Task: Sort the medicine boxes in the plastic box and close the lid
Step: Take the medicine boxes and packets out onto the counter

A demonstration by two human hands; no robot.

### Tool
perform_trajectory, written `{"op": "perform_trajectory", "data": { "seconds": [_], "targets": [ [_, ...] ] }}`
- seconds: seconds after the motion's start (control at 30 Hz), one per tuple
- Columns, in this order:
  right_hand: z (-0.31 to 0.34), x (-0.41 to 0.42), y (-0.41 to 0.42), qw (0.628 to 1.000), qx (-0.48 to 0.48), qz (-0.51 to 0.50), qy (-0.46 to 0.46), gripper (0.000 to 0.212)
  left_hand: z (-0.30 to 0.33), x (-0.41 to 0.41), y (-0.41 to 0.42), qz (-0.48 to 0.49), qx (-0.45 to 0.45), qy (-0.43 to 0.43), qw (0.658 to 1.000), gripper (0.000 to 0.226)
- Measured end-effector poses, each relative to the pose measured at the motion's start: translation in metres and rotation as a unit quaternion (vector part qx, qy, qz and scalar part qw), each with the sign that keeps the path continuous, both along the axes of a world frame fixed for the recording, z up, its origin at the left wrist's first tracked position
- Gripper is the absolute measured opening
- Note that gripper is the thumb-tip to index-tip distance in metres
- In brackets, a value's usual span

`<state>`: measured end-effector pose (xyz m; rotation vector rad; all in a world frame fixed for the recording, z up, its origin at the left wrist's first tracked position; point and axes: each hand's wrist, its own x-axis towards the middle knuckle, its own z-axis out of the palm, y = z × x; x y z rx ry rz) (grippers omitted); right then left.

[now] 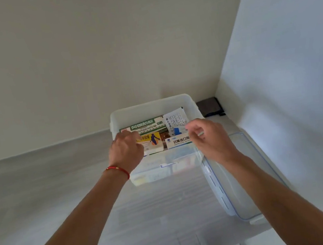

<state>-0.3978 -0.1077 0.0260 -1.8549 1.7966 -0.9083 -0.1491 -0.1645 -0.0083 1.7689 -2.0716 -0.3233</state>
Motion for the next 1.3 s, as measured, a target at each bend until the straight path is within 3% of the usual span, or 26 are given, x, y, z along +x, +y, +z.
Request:
{"op": "perform_trajectory", "data": {
  "seconds": [0.13, 0.27, 0.4, 0.53, 0.7, 0.8, 0.93, 1.07, 1.2, 1.3],
  "targets": [
    [-0.01, 0.02, -0.045, 0.987, 0.093, 0.056, 0.122, 0.027, -0.021, 0.016, 0.007, -0.041, -0.03, -0.027, 0.998, 0.03],
    [-0.024, 0.028, -0.077, 0.947, 0.26, 0.067, 0.175, 0.043, -0.028, 0.017, 0.006, -0.043, -0.063, -0.018, 0.997, 0.035],
    [-0.031, 0.036, -0.097, 0.914, 0.34, 0.067, 0.211, 0.064, -0.034, 0.018, 0.004, -0.052, -0.067, -0.025, 0.996, 0.042],
    [-0.037, 0.041, -0.107, 0.882, 0.348, 0.123, 0.292, 0.051, -0.036, 0.018, 0.002, -0.042, -0.064, -0.034, 0.996, 0.048],
    [-0.027, 0.025, -0.107, 0.902, 0.3, 0.131, 0.282, 0.048, -0.034, 0.018, 0.002, -0.046, -0.08, -0.021, 0.995, 0.047],
    [-0.021, 0.011, -0.098, 0.918, 0.278, 0.153, 0.238, 0.044, -0.034, 0.018, 0.004, -0.046, -0.085, -0.013, 0.995, 0.033],
    [0.001, -0.003, -0.086, 0.959, 0.183, 0.14, 0.167, 0.044, -0.017, 0.012, 0.008, -0.042, -0.022, 0.068, 0.997, 0.027],
    [0.044, 0.0, -0.08, 0.97, 0.09, 0.218, 0.056, 0.043, 0.013, -0.004, 0.04, -0.049, -0.054, 0.205, 0.976, 0.055],
    [0.052, 0.032, -0.056, 0.927, 0.153, 0.339, 0.053, 0.057, 0.018, -0.001, 0.085, -0.056, 0.107, 0.454, 0.883, 0.058],
    [0.023, 0.047, -0.04, 0.921, 0.158, 0.347, 0.083, 0.037, -0.015, 0.029, 0.119, -0.001, 0.199, 0.51, 0.837, 0.053]
  ]
}}
